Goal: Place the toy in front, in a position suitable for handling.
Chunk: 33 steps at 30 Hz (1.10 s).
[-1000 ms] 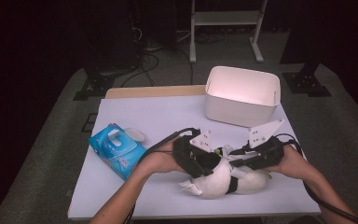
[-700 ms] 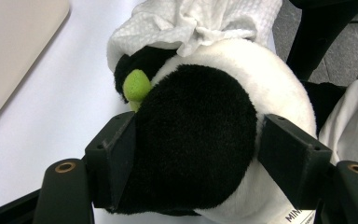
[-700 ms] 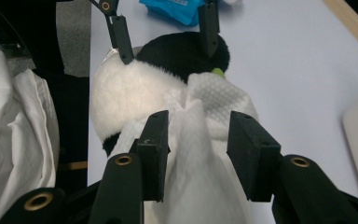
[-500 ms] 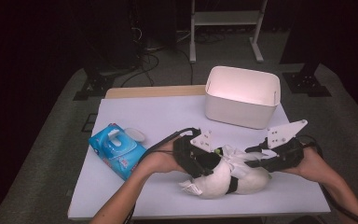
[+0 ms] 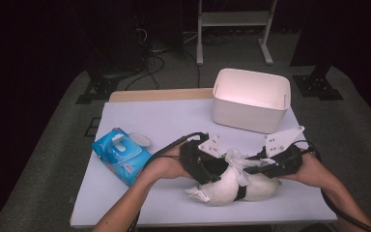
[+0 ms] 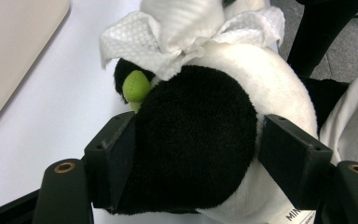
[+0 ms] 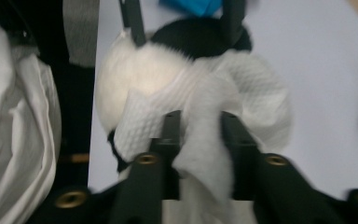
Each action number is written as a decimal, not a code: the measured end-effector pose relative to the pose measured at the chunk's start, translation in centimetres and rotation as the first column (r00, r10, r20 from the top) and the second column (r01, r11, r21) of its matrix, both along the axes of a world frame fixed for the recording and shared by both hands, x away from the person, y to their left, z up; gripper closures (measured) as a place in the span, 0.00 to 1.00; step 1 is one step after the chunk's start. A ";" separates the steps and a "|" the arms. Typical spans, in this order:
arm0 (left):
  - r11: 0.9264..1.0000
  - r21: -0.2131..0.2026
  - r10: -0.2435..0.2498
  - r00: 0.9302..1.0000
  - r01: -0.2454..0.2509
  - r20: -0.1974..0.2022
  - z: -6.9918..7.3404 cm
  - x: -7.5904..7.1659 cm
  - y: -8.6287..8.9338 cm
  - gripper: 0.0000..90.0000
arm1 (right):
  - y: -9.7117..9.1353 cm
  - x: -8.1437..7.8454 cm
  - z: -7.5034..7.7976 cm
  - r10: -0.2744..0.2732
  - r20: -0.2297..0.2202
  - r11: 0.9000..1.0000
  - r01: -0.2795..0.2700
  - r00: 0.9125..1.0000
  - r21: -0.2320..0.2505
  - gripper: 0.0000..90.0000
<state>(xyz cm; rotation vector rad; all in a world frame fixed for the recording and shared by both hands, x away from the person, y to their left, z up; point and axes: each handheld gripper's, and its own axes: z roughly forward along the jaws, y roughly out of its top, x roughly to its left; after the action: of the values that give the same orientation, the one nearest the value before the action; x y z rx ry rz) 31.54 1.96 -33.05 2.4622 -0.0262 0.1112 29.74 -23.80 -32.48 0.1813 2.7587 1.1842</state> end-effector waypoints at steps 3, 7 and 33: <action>1.000 0.001 -0.004 1.000 0.004 0.003 0.0 0.0 -0.1 0.32 | -0.3 0.3 0.6 -0.004 -0.007 1.000 0.004 1.000 0.025 0.68; 1.000 0.005 -0.009 1.000 0.009 0.013 0.1 -0.1 -0.2 0.32 | 0.6 0.8 0.3 0.003 -0.004 1.000 -0.003 1.000 0.006 0.68; 0.996 -0.033 0.078 0.997 -0.078 0.011 0.3 -1.1 1.5 0.29 | -1.0 1.0 -2.1 -0.064 -0.085 0.998 0.063 0.994 -0.011 0.90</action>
<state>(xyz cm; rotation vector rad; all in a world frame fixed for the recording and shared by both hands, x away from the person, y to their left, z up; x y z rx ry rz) 30.47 3.46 -32.75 2.4305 0.0660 0.1591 30.73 -24.84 -34.55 0.3237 2.8068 1.1753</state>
